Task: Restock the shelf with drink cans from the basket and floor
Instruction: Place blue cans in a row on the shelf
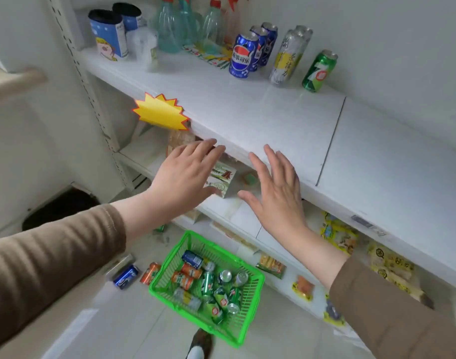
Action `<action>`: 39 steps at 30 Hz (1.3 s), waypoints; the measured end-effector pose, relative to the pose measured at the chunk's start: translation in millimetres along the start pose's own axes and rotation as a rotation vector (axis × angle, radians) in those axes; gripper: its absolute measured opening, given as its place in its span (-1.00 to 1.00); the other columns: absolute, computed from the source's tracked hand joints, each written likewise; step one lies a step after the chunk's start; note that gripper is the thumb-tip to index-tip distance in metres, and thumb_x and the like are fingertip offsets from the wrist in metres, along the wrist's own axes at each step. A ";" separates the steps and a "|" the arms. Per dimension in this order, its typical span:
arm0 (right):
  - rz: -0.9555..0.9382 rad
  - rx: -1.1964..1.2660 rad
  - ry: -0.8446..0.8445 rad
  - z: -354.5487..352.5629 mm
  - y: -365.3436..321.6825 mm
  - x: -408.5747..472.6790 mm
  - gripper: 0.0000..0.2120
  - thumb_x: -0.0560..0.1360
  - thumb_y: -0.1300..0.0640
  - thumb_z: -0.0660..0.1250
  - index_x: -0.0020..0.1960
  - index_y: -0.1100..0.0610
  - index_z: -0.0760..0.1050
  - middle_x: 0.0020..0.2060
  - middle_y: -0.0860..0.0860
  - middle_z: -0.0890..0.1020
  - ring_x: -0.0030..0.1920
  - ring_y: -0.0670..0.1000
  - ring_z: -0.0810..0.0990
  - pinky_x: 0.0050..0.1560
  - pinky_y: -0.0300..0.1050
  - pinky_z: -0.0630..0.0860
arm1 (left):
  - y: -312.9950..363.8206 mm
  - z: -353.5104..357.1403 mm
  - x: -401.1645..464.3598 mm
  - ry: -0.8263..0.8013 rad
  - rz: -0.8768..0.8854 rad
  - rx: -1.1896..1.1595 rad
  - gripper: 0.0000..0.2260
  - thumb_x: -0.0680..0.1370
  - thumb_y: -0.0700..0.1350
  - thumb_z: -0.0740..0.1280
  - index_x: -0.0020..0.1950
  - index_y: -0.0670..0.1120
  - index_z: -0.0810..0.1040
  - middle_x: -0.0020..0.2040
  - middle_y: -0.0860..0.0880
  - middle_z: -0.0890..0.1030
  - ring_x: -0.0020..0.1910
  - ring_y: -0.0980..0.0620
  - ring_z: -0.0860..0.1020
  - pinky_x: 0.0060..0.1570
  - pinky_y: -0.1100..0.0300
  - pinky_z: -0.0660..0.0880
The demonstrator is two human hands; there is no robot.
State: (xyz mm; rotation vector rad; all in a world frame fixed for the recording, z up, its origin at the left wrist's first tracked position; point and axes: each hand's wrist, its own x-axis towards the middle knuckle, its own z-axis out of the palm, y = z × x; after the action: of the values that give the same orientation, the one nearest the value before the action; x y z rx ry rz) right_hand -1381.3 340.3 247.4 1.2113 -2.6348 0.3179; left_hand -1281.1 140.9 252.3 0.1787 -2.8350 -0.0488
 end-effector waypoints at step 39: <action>0.170 0.195 -0.644 679.8 15.0 -192.1 -0.28 0.54 -0.02 0.42 0.56 0.15 0.16 0.47 0.08 0.34 0.47 0.14 0.28 0.42 0.07 0.33 | 16.1 604.1 -260.7 -0.729 -0.295 -0.121 -0.23 0.54 0.11 0.33 0.60 -0.10 0.00 0.57 -0.12 0.13 0.52 -0.11 0.15 0.46 -0.01 0.19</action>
State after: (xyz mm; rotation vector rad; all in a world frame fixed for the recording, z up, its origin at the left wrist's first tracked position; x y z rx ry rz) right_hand -1346.8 292.6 -456.7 1.3229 -3.3374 0.2454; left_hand -1215.7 199.1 -400.1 0.6716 -3.4762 -0.4287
